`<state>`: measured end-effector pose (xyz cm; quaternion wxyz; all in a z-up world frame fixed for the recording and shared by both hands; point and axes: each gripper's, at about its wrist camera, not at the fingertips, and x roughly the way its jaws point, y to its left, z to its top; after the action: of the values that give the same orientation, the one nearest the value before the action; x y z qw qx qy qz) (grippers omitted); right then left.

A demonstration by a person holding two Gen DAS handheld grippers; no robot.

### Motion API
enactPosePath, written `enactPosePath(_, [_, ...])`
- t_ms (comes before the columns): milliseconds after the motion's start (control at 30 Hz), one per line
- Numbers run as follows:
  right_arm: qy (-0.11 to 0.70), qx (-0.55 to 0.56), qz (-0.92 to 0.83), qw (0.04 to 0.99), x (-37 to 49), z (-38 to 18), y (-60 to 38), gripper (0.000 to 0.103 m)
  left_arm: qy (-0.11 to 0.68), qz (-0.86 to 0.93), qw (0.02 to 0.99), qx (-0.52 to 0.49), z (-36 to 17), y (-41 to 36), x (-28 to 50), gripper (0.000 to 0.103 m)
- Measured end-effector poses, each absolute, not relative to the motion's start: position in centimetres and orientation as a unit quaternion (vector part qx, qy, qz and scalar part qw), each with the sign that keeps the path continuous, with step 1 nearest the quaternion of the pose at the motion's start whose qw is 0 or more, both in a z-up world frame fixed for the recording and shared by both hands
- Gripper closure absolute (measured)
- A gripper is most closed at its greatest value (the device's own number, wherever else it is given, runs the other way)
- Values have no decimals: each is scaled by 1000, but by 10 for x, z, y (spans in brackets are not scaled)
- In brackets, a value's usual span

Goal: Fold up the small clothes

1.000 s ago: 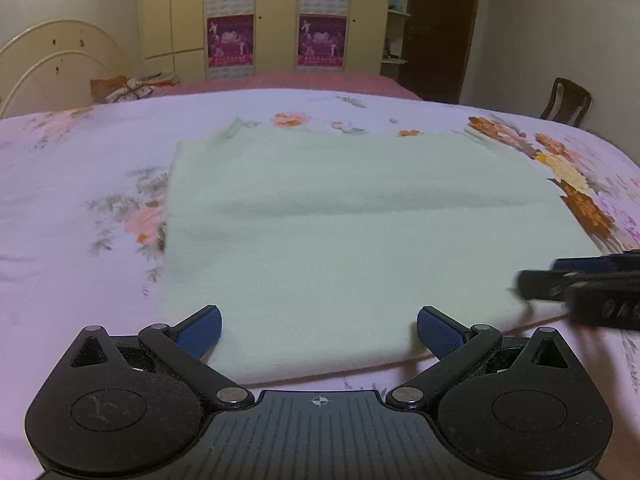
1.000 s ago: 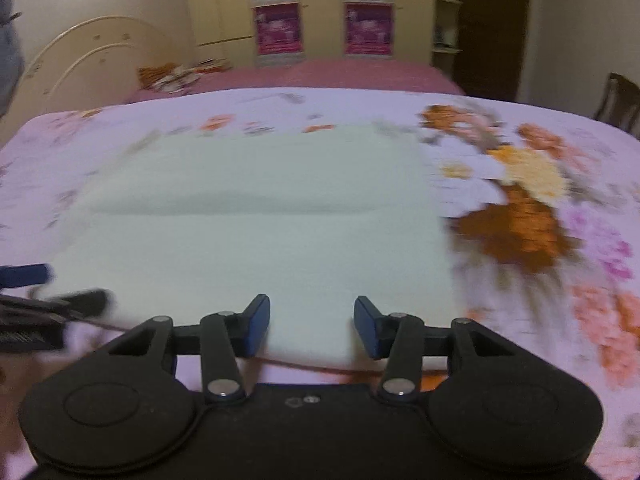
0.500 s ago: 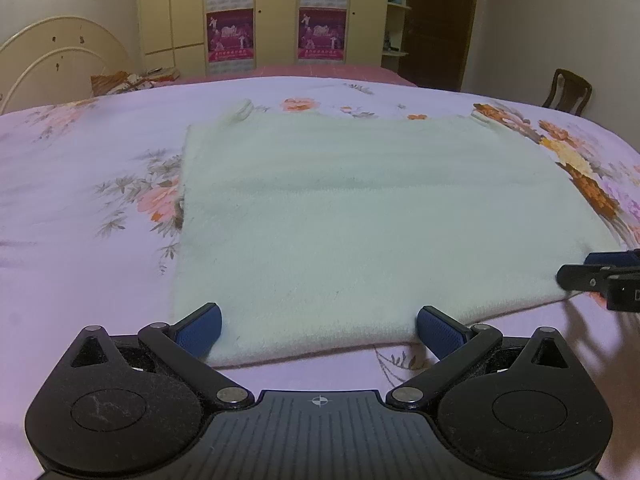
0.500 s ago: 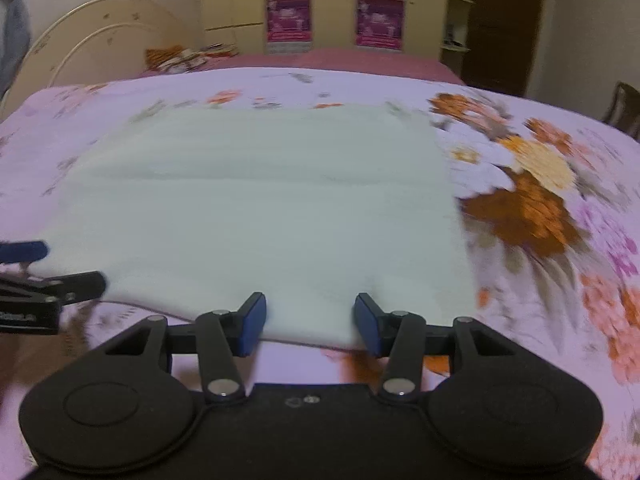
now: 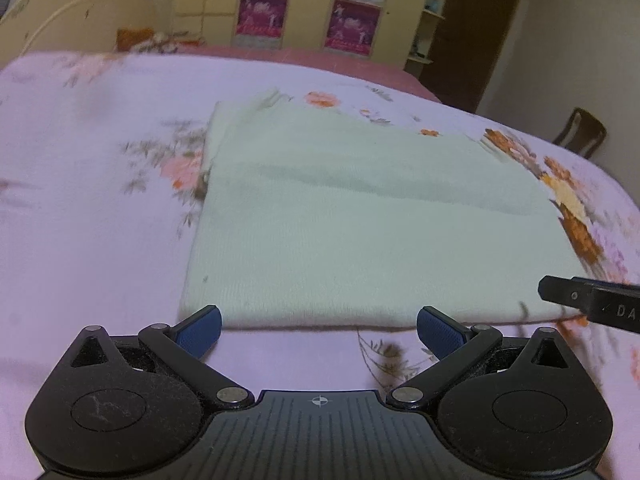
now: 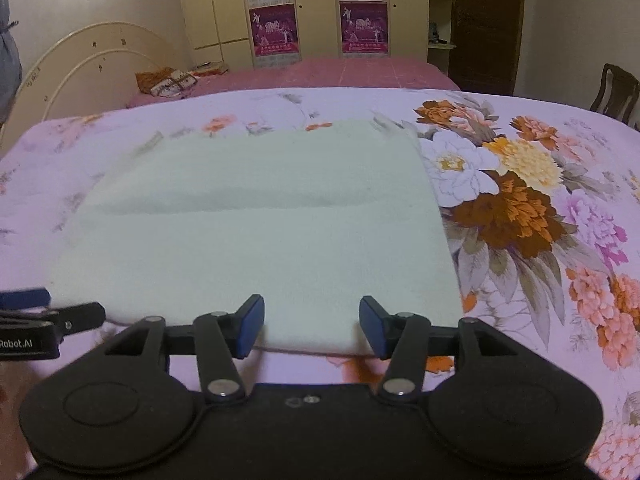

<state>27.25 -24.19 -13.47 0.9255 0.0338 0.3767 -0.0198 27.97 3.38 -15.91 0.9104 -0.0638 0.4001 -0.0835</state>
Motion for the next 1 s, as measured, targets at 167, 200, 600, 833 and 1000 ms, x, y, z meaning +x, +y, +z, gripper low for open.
enactPosePath(167, [377,41,-12,925,273,-134,-236,50,409,-76,906,-80,-165,40,276,0])
enactPosePath(200, [377,41,-10,925,273,-134,-234,50,413,-74,904,-86,-167,41,276,0])
enactPosePath(600, [383,40,3,923,280,-145,-223,50,405,-76,888,-205,-174,55,278,0])
enactPosePath(833, [381,47,11,923,286,-148,-222,50,373,-82,887,-260,-185,54,292,1])
enactPosePath(1000, [378,53,13,924,292,-149,-223,50,349,-79,880,-313,-192,57,307,17])
